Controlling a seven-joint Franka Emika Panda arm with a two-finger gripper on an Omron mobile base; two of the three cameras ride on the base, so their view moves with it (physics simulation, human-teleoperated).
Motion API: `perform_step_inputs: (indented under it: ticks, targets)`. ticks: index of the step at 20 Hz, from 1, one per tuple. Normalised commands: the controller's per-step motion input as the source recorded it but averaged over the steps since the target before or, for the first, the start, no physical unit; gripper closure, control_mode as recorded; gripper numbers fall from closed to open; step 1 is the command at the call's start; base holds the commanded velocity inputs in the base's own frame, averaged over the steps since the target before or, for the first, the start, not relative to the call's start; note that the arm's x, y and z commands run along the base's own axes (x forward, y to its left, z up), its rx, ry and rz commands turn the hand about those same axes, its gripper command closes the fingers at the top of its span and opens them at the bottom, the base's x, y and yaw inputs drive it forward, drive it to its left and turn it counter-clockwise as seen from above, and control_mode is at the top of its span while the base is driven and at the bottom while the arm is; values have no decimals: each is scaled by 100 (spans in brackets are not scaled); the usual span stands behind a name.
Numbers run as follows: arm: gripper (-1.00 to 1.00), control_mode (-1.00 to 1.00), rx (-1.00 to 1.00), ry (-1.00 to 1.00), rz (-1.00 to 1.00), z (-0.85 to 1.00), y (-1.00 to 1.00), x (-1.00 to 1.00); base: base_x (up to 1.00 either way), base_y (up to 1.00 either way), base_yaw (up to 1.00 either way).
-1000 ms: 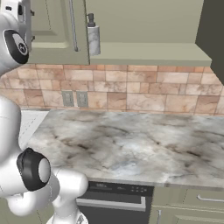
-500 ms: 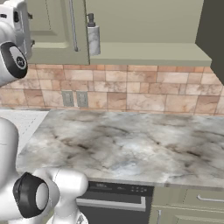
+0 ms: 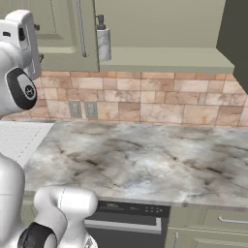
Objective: Pick up the dish brush and soap dispenser from the sink, and place them back in the cabinet, and close the cabinet doors.
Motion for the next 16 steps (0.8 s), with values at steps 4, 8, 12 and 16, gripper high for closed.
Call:
perform_step_inputs:
  ticks: [4,8,12,16]
  targets:
    - [-100,-100,-1,-9,0,-19,-38,-42,0,0,0]
    - [-100,-100,0,-8,0,-17,-38,-40,0,0,0]
    - [-100,-100,0,-8,0,-17,-38,-35,0,0,0]
    - [-100,-100,0,-9,0,-14,-40,-29,0,0,0]
